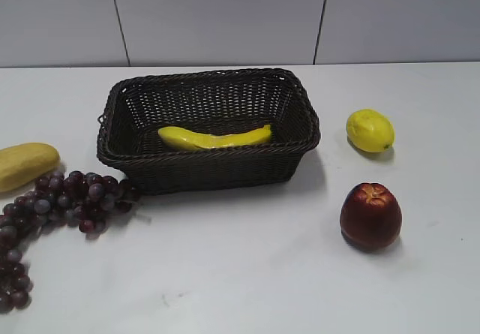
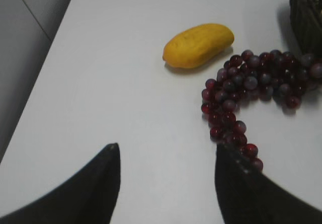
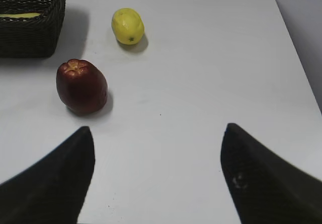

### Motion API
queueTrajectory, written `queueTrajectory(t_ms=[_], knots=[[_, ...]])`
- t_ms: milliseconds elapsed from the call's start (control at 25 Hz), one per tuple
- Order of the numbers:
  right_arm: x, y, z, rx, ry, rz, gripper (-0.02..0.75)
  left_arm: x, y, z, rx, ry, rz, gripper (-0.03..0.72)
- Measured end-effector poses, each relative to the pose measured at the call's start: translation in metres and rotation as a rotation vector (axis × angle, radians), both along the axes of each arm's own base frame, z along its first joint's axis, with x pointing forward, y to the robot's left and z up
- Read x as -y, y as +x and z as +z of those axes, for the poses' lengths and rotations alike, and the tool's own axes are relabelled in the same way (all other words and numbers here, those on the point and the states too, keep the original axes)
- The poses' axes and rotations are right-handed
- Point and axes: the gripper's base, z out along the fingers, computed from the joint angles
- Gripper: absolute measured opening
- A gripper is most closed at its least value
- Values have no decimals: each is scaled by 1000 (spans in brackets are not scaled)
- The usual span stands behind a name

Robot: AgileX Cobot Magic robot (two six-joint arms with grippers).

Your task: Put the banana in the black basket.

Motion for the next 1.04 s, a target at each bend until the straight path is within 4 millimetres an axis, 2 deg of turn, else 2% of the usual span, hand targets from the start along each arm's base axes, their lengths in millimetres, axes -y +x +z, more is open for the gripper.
queueTrajectory(t_ms=[200,600,1040], knots=[[0,0,0,0,0,0,592,2,-19,0,116,-1,-5,558],[0,0,0,0,0,0,592,2,-18,-2,115,-5,-8,493],[0,0,0,0,0,0,592,2,-19,-2,115,-5,-8,482]])
